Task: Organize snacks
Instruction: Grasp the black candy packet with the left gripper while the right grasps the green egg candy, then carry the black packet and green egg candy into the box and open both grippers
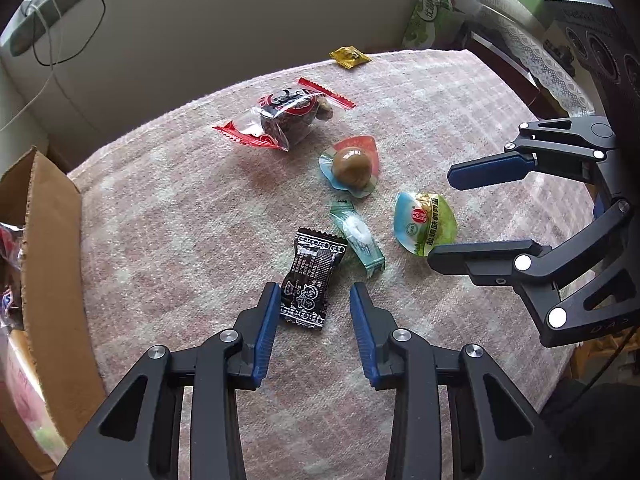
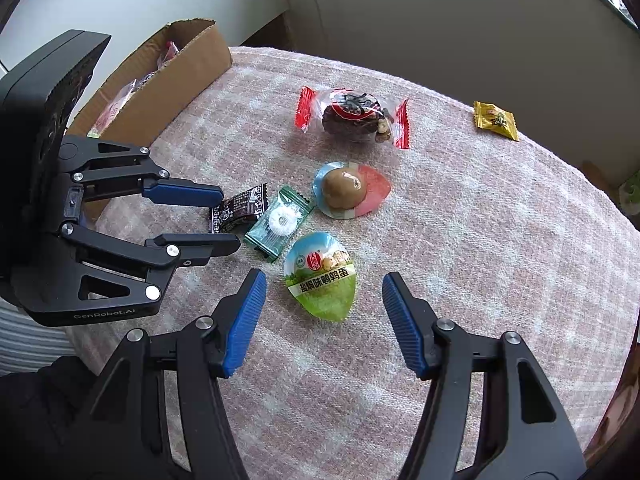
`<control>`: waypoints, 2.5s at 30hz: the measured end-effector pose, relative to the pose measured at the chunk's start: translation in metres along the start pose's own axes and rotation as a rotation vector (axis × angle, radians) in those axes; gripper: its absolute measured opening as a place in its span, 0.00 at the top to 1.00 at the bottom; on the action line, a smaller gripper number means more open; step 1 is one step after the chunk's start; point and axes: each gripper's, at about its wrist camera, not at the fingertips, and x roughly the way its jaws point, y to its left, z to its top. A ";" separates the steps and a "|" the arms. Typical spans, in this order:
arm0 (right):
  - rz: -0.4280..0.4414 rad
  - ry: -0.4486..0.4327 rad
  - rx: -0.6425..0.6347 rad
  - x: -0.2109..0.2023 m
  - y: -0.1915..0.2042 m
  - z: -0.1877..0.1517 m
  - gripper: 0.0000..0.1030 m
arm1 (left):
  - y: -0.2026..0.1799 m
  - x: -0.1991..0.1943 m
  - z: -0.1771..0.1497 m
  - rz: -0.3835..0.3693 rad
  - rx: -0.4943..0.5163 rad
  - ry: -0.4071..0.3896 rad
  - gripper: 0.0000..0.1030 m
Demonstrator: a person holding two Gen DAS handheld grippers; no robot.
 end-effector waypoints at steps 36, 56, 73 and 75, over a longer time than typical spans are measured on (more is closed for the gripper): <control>-0.035 0.000 -0.026 0.004 0.010 0.005 0.64 | 0.010 -0.020 0.005 0.013 -0.060 -0.091 0.76; 0.009 -0.118 -0.111 -0.044 0.063 0.049 0.64 | 0.058 -0.099 -0.036 0.055 -0.242 -0.210 0.76; 0.091 -0.139 -0.266 -0.031 0.147 0.113 0.64 | 0.120 -0.138 -0.101 0.161 -0.425 -0.247 0.76; 0.094 -0.134 -0.282 -0.026 0.156 0.121 0.64 | 0.127 -0.140 -0.107 0.175 -0.441 -0.247 0.76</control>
